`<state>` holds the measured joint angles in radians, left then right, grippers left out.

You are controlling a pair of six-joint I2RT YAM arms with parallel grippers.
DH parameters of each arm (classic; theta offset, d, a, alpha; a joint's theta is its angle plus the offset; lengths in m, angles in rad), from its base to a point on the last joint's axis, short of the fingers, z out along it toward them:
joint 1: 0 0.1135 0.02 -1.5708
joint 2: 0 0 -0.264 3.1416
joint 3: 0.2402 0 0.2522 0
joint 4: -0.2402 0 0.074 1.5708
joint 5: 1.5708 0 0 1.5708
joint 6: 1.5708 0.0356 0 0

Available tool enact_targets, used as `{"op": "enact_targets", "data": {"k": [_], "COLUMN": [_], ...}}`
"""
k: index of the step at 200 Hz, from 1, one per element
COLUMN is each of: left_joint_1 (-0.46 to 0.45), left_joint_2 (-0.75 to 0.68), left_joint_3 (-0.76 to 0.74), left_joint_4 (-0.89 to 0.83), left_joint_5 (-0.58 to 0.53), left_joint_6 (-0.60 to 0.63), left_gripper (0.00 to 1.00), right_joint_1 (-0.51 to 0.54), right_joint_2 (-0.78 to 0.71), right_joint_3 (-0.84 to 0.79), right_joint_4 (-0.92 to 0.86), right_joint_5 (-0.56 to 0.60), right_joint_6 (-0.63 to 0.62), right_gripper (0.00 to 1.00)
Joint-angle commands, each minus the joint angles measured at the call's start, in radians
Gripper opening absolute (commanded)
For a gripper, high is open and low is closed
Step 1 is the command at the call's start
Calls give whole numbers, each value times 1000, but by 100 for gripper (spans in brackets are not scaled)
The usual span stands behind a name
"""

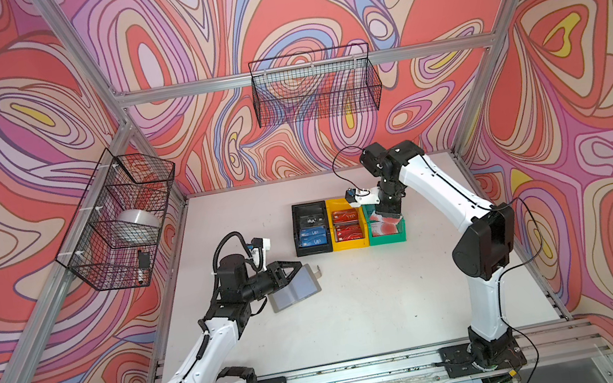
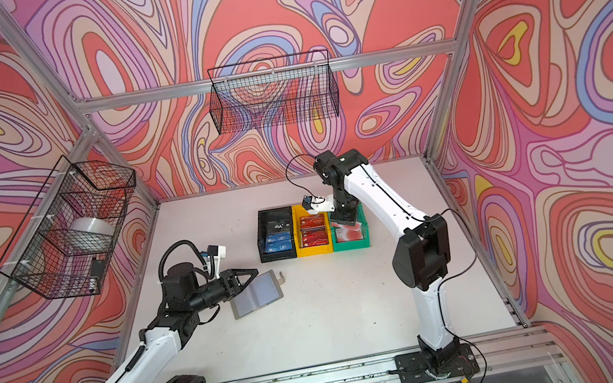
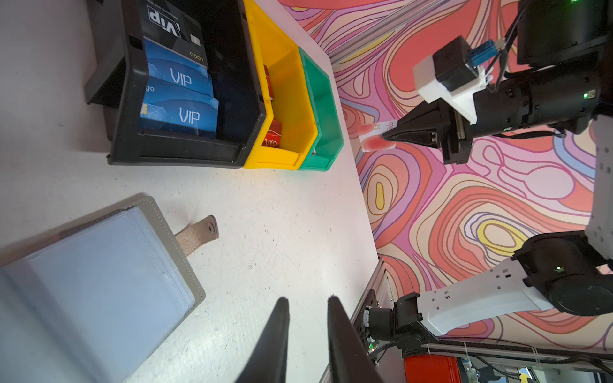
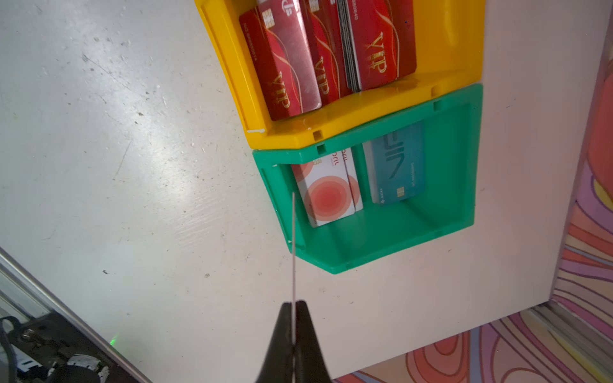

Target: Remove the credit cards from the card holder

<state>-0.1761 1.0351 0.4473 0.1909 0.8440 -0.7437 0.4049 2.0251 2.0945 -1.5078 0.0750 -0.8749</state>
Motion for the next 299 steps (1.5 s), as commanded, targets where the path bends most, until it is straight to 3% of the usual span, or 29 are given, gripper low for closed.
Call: {"op": "enact_targets", "data": {"k": [1, 86, 238, 299], "left_joint_1": [0, 0, 0, 0], "left_joint_2": [-18, 2, 21, 43], "left_joint_3": [27, 30, 50, 58], "left_joint_4": [-37, -82, -120, -133], "left_joint_5": [-16, -56, -82, -89], "left_joint_6": [27, 33, 49, 59], "left_gripper": [24, 24, 25, 25], "right_joint_1": [2, -3, -21, -21], "right_joint_2": [44, 109, 254, 240], "right_joint_3": [27, -15, -8, -95], "right_joint_4": [-16, 16, 79, 101], "right_joint_5": [71, 98, 67, 53], "right_joint_6": [-87, -195, -254, -250], "right_gripper": [0, 0, 0, 0]}}
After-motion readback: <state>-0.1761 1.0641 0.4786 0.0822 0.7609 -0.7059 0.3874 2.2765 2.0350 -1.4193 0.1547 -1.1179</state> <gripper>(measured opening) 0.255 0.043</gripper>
